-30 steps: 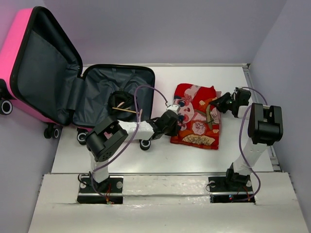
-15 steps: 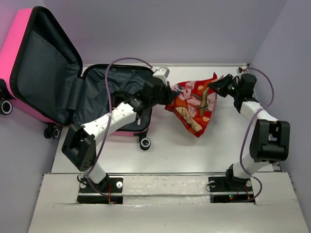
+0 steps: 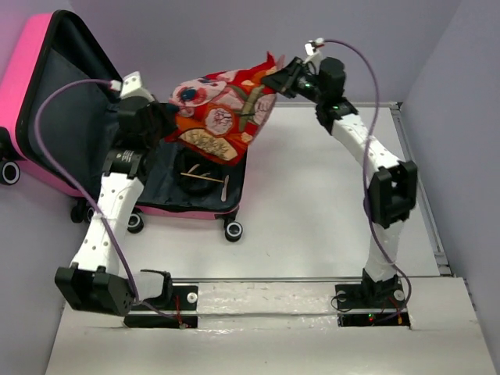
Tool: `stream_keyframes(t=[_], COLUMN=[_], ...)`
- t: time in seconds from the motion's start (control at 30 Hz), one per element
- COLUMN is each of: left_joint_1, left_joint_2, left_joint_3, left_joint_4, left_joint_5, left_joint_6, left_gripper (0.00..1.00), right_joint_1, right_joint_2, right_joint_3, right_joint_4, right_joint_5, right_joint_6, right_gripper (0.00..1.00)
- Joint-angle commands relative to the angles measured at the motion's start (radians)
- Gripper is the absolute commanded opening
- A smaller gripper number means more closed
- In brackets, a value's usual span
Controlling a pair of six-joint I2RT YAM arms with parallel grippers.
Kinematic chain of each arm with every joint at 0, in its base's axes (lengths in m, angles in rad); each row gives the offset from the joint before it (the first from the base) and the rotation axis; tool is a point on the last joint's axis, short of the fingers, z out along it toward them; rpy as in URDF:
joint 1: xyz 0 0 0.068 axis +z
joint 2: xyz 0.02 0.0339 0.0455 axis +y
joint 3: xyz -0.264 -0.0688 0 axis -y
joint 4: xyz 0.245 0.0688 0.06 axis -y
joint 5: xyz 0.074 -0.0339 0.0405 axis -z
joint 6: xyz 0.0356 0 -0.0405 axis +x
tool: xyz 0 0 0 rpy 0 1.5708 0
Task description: Pack the luggage
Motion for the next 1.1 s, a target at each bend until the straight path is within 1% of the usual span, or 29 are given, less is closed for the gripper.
stream_keyframes(t=[0.0,0.03,0.07,0.1,0.13,0.17,0.2,0.27,0.3,0.37,0.4,0.43,0.5,0.53,0.57,0.6,0.63,0.7,0.73,0.77,0.8,0.9,0.93,1.0,1.03,1.07], left_joint_1=[0.189,0.229,0.313,0.341,0.361,0.369,0.369,0.369,0.358,0.325,0.324,0.280,0.228,0.208,0.147,0.131,0.125,0.126,0.126,0.126,0.126,0.128,0.129,0.137,0.160,0.168], left_joint_2=[-0.133,-0.141,-0.138,-0.124,-0.095,-0.092,-0.101,-0.168,-0.194,-0.248,-0.264,-0.296,-0.336,-0.357,-0.401,-0.428,-0.477,-0.527,-0.563,-0.575,-0.590,-0.603,-0.603,-0.594,-0.574,-0.568], left_joint_3=[-0.158,-0.229,-0.261,-0.281,-0.293,-0.296,-0.319,-0.341,-0.344,-0.300,-0.299,-0.275,-0.258,-0.256,-0.259,-0.262,-0.279,-0.305,-0.322,-0.324,-0.324,-0.333,-0.350,-0.364,-0.368,-0.371], left_joint_4=[0.022,0.038,0.058,0.049,0.034,0.018,0.021,0.044,0.050,0.018,-0.002,-0.014,-0.049,-0.060,-0.088,-0.103,-0.118,-0.157,-0.172,-0.192,-0.233,-0.298,-0.303,-0.307,-0.310,-0.283], left_joint_5=[-0.153,-0.163,-0.147,-0.127,-0.084,-0.076,-0.061,-0.044,-0.035,-0.039,-0.042,-0.055,-0.082,-0.131,-0.162,-0.192,-0.260,-0.350,-0.439,-0.473,-0.552,-0.691,-0.773,-0.826,-0.879,-0.901], left_joint_6=[0.049,0.053,0.053,0.053,0.062,0.072,0.078,0.073,0.073,0.085,0.089,0.092,0.086,0.083,0.076,0.076,0.073,0.073,0.076,0.079,0.085,0.096,0.096,0.113,0.116,0.128], left_gripper=[0.22,0.40,0.83,0.97,0.99,0.99,0.99,0.99,0.99,0.99,0.99,0.99,0.99,0.99,0.99,0.99,0.99,0.99,0.99,0.99,0.99,0.99,0.99,0.99,0.99,0.99], right_joint_1=[0.161,0.184,0.215,0.215,0.215,0.215,0.215,0.215,0.215,0.215,0.215,0.215,0.215,0.215,0.215,0.215,0.215,0.215,0.215,0.215,0.215,0.215,0.215,0.215,0.215,0.215], right_joint_2=[0.279,0.345,0.494,0.572,0.638,0.689,0.718,0.657,0.615,0.526,0.504,0.484,0.421,0.400,0.354,0.328,0.298,0.205,0.177,0.151,0.110,0.042,-0.013,-0.085,-0.172,-0.217], right_joint_3=[0.216,0.279,0.454,0.565,0.754,0.815,0.840,0.709,0.646,0.563,0.552,0.542,0.506,0.491,0.476,0.457,0.412,0.353,0.300,0.279,0.264,0.181,0.149,0.002,-0.073,-0.224], right_joint_4=[-0.030,-0.036,-0.104,-0.152,-0.245,-0.273,-0.295,-0.309,-0.304,-0.315,-0.324,-0.330,-0.344,-0.347,-0.353,-0.356,-0.359,-0.359,-0.358,-0.358,-0.361,-0.362,-0.361,-0.349,-0.297,-0.263], right_joint_5=[0.035,0.050,0.046,0.030,0.015,-0.002,-0.017,0.016,0.062,0.096,0.104,0.107,0.112,0.115,0.115,0.115,0.116,0.115,0.103,0.084,0.048,-0.012,-0.048,-0.054,-0.045,-0.046], right_joint_6=[0.027,0.026,0.023,0.026,0.033,0.052,0.044,-0.030,-0.060,-0.144,-0.170,-0.189,-0.232,-0.244,-0.273,-0.290,-0.321,-0.345,-0.368,-0.378,-0.387,-0.420,-0.428,-0.440,-0.441,-0.436], right_gripper=[0.13,0.23,0.45,0.56,0.65,0.83,1.00,1.00,1.00,1.00,1.00,1.00,1.00,1.00,1.00,1.00,1.00,1.00,1.00,1.00,1.00,1.00,1.00,1.00,1.00,0.96])
